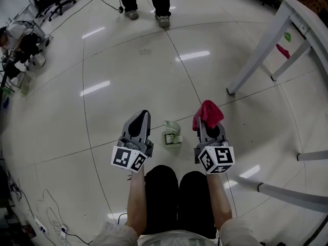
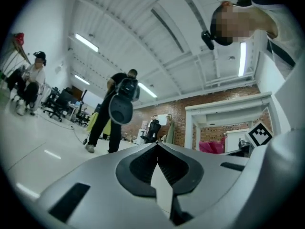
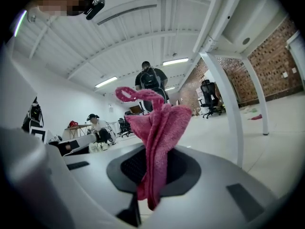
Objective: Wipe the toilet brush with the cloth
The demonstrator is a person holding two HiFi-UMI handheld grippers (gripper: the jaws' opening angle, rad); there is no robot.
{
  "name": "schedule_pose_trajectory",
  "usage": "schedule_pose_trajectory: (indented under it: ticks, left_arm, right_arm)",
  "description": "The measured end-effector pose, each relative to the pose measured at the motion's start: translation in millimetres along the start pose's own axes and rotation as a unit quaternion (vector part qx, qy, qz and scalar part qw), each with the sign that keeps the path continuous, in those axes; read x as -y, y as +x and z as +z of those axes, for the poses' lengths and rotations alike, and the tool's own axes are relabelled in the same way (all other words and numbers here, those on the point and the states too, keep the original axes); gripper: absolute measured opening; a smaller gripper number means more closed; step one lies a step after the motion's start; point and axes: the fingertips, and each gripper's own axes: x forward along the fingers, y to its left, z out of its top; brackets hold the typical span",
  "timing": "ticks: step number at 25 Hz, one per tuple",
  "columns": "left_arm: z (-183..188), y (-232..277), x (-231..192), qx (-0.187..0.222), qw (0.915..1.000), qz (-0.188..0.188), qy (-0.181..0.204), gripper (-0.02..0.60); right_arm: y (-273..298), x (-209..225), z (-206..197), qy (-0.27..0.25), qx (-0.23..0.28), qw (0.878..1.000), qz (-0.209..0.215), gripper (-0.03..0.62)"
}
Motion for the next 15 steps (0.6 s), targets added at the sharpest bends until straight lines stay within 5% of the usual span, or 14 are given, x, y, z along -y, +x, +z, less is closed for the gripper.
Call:
schedule_pose_trajectory:
  ticks: [7,15]
  left_arm:
    - [204,41,47,-0.009,0.9997,-0.023,0.001,0.004]
    - [517,32,146,-0.040,0.9987,-0.018,-0.024,0.003]
  right_arm:
    - [-17,-69,190,-0.008,-0.025,1.000,-0.005,0.031]
    - [-111,-193,505,-0.034,-0.046,0.998,0.012,0.031]
